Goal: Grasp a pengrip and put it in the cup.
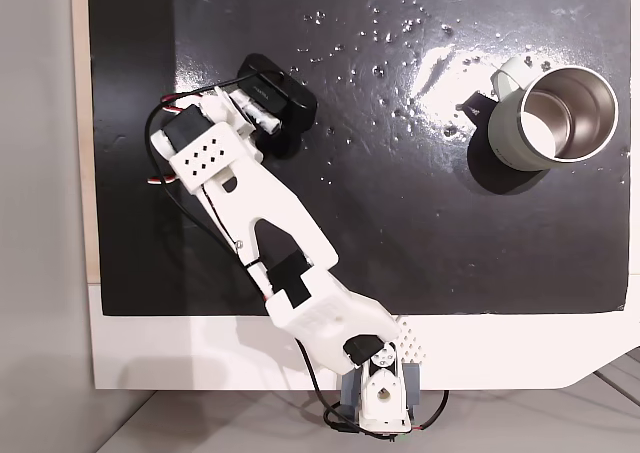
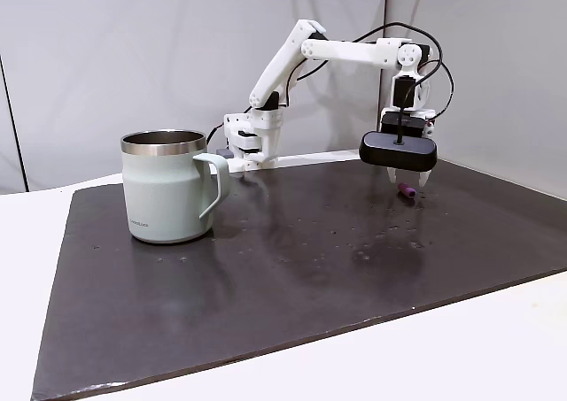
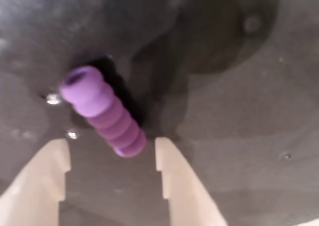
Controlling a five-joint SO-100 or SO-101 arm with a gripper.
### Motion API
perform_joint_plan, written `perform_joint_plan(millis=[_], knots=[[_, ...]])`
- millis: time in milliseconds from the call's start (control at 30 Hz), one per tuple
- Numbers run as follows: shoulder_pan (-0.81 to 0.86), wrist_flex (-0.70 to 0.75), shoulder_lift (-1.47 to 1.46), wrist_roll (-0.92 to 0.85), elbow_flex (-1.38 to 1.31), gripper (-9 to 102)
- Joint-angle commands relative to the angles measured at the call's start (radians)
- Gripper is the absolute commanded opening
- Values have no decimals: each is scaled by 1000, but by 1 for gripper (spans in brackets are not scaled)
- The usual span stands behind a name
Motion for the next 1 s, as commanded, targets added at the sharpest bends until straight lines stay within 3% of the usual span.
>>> perform_joint_plan(millis=[0,600,967], knots=[[3,-2,6,-8,-58,15],[48,9,-84,-9,-123,0],[49,54,-32,0,-173,0]])
